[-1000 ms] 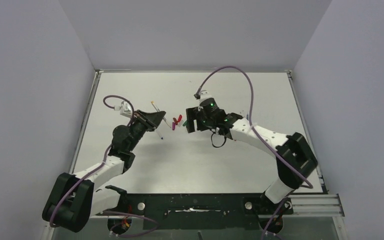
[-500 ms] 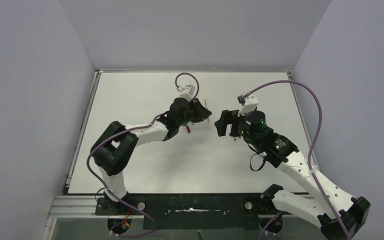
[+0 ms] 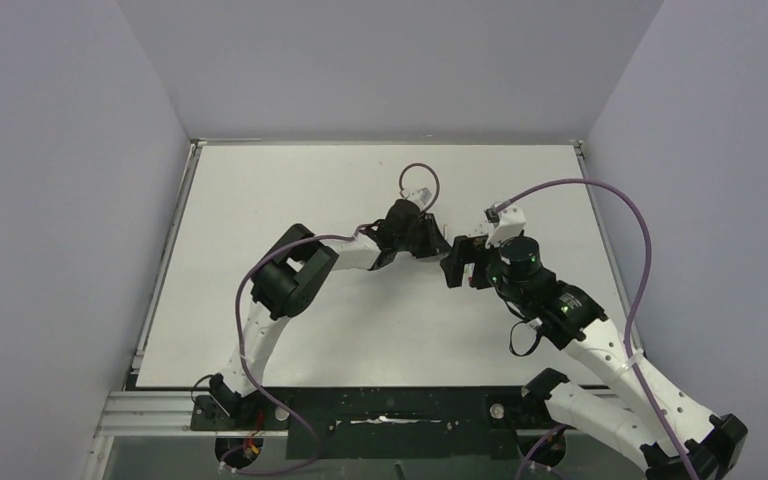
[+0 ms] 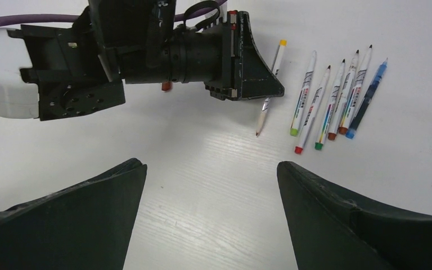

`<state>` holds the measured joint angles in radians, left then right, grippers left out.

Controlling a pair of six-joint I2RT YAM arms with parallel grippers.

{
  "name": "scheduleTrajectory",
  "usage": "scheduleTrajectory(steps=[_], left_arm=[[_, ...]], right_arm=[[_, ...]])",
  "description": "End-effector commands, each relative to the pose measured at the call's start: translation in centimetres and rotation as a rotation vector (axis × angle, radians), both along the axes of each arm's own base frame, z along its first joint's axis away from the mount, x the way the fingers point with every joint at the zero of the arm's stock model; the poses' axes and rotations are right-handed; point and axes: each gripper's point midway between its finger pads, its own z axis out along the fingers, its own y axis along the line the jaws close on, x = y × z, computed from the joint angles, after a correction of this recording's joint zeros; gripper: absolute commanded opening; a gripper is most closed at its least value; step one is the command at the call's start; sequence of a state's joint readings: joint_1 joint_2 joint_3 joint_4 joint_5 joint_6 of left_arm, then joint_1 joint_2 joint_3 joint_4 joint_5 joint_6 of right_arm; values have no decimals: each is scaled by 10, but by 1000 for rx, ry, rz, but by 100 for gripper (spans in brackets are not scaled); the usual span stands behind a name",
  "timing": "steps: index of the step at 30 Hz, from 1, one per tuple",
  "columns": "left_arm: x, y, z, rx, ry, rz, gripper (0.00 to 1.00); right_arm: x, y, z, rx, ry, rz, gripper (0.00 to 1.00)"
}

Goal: Open the pen caps

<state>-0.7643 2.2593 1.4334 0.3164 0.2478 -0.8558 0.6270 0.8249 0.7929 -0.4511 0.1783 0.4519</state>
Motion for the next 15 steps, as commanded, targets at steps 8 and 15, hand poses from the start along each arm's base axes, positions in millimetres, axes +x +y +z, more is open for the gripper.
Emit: scheduleTrajectory(steps=[8, 15], left_arm=[[7, -15, 15, -63, -1, -22, 56], [6, -3, 26, -49, -20, -14, 74]], right_arm=[[3, 4, 0, 20, -13, 20, 91], [6, 7, 2, 22, -12, 27, 91]])
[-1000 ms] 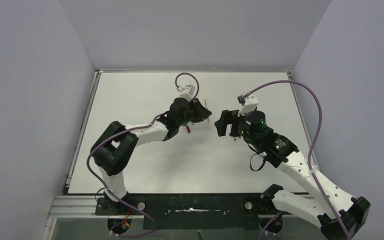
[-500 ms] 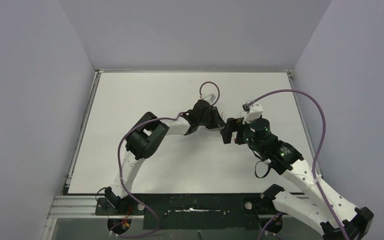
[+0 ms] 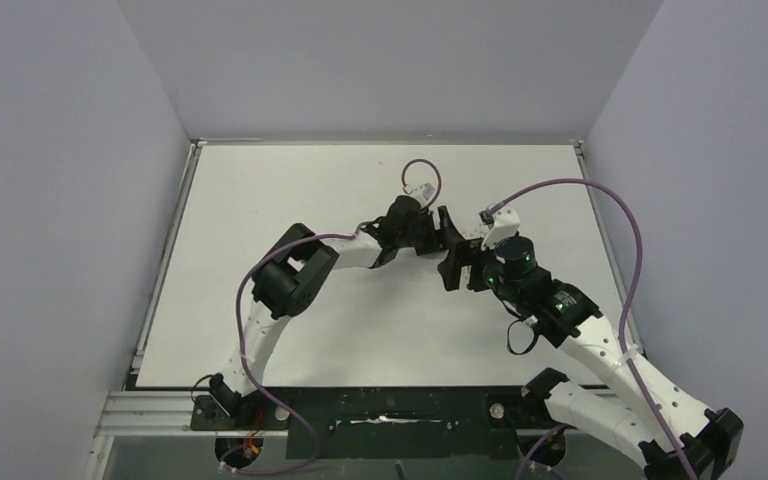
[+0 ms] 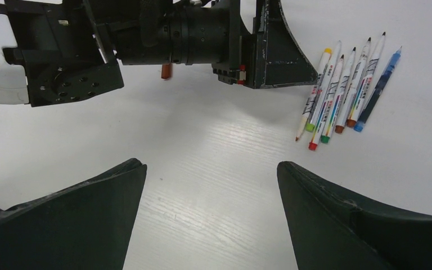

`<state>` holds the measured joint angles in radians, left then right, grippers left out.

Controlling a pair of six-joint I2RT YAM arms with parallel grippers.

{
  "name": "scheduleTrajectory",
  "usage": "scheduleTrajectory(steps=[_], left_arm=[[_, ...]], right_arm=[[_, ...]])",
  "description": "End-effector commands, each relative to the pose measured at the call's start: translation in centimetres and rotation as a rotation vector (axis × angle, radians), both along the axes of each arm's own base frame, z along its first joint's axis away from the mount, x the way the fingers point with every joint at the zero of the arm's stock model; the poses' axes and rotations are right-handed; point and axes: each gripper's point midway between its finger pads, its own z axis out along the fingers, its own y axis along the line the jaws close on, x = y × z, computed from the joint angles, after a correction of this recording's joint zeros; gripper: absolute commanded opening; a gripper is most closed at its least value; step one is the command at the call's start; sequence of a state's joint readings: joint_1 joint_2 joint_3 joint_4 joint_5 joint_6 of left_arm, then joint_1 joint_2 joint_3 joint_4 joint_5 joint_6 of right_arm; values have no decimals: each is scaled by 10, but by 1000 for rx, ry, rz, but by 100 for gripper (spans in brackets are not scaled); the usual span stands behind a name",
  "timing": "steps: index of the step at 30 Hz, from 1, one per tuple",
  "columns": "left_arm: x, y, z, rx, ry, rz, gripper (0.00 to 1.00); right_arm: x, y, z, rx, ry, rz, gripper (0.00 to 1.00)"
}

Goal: Open the pen caps

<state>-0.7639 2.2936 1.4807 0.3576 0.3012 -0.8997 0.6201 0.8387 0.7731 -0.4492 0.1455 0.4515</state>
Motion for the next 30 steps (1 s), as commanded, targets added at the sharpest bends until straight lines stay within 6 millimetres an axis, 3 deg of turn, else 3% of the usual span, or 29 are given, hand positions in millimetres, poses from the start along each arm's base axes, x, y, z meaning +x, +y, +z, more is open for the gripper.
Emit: scheduleTrajectory(steps=[1, 5, 6, 10, 14, 18, 23, 24, 27, 30], left_arm=[[4, 17, 19, 24, -40, 24, 74], [6, 47, 37, 14, -63, 76, 74], [7, 56, 52, -1, -85, 95, 74], [-1, 94, 81, 7, -158, 157, 73], [-11, 130, 127, 14, -304, 212, 73], [-17, 188, 162, 60, -434, 360, 72], [-24, 289, 182, 88, -502, 686, 71], [-30, 302, 184, 75, -518, 733, 71], [-44, 329, 192, 30, -547, 841, 69], [-52, 343, 200, 6, -568, 896, 69]], right_arm=[[9, 4, 16, 27, -47, 3, 91], [12, 5, 19, 22, -49, -1, 91], [13, 5, 20, 22, -49, -1, 91], [22, 9, 22, 21, -48, -5, 91], [34, 17, 18, 24, -37, -7, 91], [50, 33, 14, 37, -20, 15, 89], [73, 70, 1, 51, 19, 85, 82], [78, 78, -4, 50, 35, 96, 81], [93, 112, -23, 30, 78, 144, 76], [101, 158, -37, 4, 91, 236, 71]])
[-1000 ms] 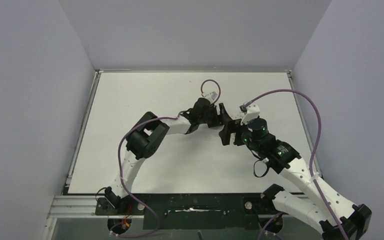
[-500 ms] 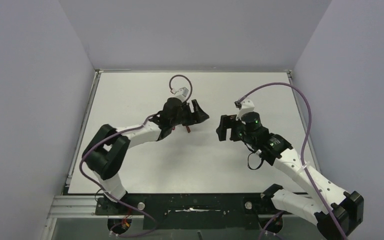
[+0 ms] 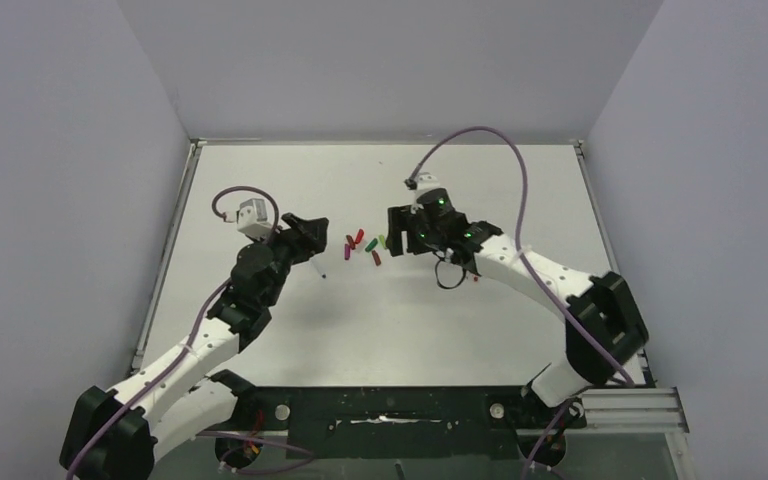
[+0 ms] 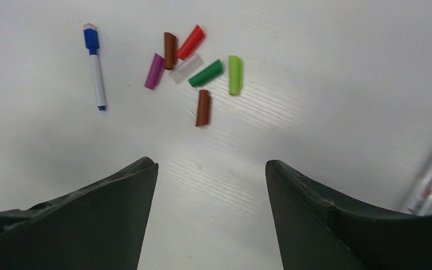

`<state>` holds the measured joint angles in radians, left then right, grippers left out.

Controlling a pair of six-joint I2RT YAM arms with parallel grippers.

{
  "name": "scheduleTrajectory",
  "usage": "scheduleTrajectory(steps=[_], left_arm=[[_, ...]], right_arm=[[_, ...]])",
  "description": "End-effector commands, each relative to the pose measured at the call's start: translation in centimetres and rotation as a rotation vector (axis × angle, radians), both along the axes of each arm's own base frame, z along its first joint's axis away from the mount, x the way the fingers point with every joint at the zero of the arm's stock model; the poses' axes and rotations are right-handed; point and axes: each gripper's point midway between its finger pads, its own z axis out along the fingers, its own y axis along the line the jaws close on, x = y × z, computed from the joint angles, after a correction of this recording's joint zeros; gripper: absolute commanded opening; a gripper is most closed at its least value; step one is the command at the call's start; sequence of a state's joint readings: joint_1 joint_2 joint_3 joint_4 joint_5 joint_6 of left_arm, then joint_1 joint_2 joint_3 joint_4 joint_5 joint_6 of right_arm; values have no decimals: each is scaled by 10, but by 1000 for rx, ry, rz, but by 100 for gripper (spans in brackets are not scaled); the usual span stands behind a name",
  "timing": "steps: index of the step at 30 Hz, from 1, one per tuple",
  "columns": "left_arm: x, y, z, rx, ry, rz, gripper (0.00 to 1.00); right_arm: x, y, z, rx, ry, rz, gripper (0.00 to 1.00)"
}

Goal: Open the pen caps

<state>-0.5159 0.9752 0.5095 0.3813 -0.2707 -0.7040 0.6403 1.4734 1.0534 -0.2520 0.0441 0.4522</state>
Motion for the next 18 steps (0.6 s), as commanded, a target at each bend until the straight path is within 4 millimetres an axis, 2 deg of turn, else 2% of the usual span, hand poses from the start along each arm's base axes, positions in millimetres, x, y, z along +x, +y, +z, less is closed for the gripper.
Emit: scheduleTrajectory(steps=[1, 3, 6, 13, 18], left_arm=[[-3, 32, 27, -68, -100, 154, 69], [-9, 40, 28, -86, -117, 181, 69], [-15, 50, 33, -104, -139, 217, 69], [-32, 75, 41, -128, -177, 316, 69], [-47, 80, 55, -148, -227, 327, 68]], right_arm=[[20, 83, 18, 60, -74, 161, 70], [26, 108, 5, 18, -62, 211, 66], [36, 134, -13, -27, -52, 258, 62], [48, 176, -49, -92, -64, 386, 59], [54, 197, -78, -179, -69, 415, 58]])
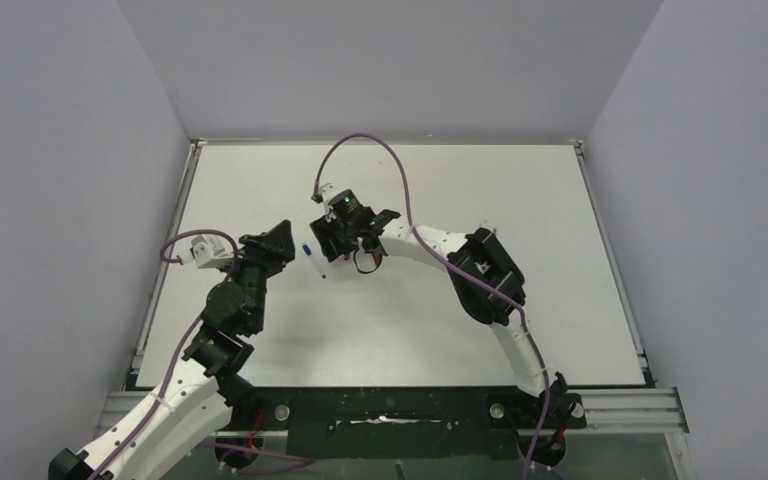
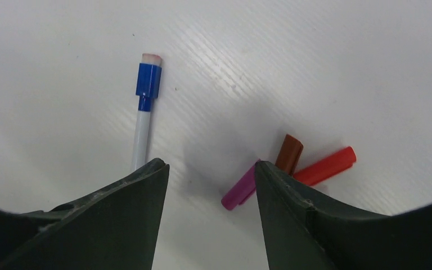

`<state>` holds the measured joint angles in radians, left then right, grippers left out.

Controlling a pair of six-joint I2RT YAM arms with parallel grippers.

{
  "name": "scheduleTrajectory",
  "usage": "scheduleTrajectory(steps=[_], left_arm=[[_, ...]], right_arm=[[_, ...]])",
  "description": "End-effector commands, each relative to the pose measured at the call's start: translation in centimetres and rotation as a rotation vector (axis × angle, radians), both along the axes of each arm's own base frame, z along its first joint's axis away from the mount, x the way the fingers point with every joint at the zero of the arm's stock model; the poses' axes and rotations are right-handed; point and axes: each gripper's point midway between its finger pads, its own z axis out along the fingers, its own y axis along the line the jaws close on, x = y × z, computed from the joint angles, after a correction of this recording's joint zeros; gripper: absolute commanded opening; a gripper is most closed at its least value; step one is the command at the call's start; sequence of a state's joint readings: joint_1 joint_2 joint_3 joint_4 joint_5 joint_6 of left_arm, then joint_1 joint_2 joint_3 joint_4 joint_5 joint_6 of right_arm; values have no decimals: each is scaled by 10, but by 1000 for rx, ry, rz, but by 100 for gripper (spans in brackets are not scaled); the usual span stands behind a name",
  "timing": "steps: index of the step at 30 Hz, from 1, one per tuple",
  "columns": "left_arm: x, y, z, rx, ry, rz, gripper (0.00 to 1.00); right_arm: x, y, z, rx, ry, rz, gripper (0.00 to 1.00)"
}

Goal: Open the pen caps

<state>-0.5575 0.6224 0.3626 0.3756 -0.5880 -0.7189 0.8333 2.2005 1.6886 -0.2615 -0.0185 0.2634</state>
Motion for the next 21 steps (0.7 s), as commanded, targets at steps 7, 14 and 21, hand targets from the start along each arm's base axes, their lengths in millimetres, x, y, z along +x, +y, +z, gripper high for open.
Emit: scheduleTrajectory(steps=[7, 14, 21], left_arm=[[-19, 9, 31, -34, -90, 40, 68], [-24, 9, 36, -35, -96, 35, 68], [-23, 8, 36, -30, -92, 35, 68]], right_arm=[[9, 36, -3, -33, -78, 84, 57], [2, 44, -10, -35, -69, 112, 57], [-5, 48, -9, -50, -82, 112, 57]])
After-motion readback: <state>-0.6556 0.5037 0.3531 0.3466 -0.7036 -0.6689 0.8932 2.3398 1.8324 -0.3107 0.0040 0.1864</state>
